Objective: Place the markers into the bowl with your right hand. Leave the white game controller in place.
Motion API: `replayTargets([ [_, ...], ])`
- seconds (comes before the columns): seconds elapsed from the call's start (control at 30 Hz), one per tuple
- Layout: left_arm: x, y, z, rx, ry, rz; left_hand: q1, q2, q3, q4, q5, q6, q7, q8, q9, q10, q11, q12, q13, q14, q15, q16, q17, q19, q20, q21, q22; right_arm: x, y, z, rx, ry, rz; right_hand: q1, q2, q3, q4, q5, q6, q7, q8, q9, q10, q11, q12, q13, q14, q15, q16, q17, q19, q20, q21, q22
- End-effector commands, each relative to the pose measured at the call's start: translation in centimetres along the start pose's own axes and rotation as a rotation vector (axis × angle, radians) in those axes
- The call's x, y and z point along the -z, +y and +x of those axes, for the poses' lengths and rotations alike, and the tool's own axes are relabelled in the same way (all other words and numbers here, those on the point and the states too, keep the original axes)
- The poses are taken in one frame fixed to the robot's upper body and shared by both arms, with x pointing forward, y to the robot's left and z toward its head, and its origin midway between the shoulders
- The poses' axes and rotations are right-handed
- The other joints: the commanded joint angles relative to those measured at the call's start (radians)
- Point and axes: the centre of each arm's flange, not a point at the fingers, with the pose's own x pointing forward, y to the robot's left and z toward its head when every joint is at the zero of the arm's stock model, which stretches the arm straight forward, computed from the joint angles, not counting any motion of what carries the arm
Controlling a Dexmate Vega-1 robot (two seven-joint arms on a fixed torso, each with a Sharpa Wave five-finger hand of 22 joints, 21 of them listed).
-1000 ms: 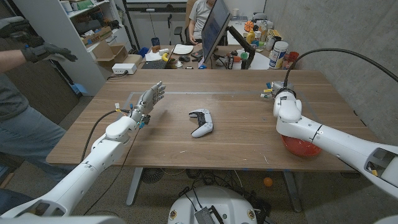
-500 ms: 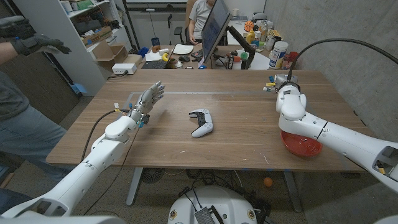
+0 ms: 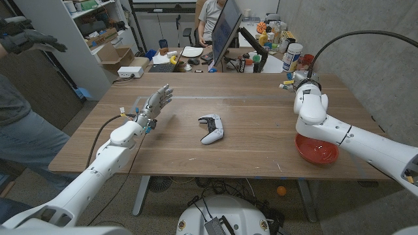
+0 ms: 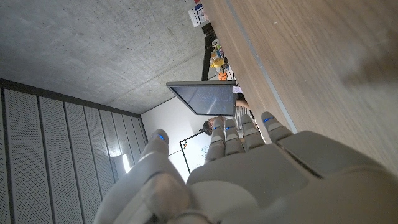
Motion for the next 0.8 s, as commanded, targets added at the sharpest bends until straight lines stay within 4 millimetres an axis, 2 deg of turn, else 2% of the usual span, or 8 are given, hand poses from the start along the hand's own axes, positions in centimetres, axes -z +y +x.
replayTargets([
  [0.03, -0.2, -0.1, 0.6, 0.02, -0.005, 0.004, -0.007, 0.002, 0.002, -0.005, 0.004, 0.009, -0.004, 0.0, 0.004, 0.004, 0.002, 0.001, 0.004, 0.003, 0.004, 0.007, 0.002, 0.0, 0.008, 0.006, 0.003, 1.5, -1.2, -1.7, 0.019, 0.032, 0.012, 0.001, 0.008, -0.004, -0.002, 0.0, 0.077, -0.071, 0.008, 0.015, 0.008, -0.002, 0.008, 0.006, 0.008, -0.016, 0.006, 0.004, 0.006, -0.003, 0.001, 0.002],
  [0.5, -0.8, 0.2, 1.0, 0.032, -0.014, 0.016, -0.007, 0.003, 0.002, -0.005, 0.004, 0.01, -0.003, 0.0, 0.004, 0.004, 0.003, 0.0, 0.004, 0.002, 0.004, 0.006, 0.002, 0.001, 0.008, 0.006, 0.003, 2.7, -0.8, -3.4, 0.0, 0.076, 0.026, 0.0, 0.012, -0.008, 0.0, -0.002, 0.076, -0.068, 0.007, 0.016, 0.011, 0.002, 0.01, 0.011, 0.015, -0.014, 0.006, 0.004, 0.005, -0.008, 0.0, 0.002],
  [0.8, -1.2, 0.7, 1.0, 0.026, -0.022, 0.019, -0.007, 0.003, 0.002, -0.005, 0.004, 0.01, -0.004, 0.0, 0.004, 0.005, 0.002, 0.0, 0.004, 0.002, 0.004, 0.006, 0.002, 0.0, 0.008, 0.006, 0.003, 3.4, 0.3, -4.9, -0.032, 0.112, 0.044, 0.0, 0.015, -0.012, 0.0, -0.003, 0.073, -0.066, 0.006, 0.017, 0.008, 0.003, 0.009, 0.014, 0.01, -0.013, 0.007, 0.007, 0.003, -0.007, -0.001, 0.002],
])
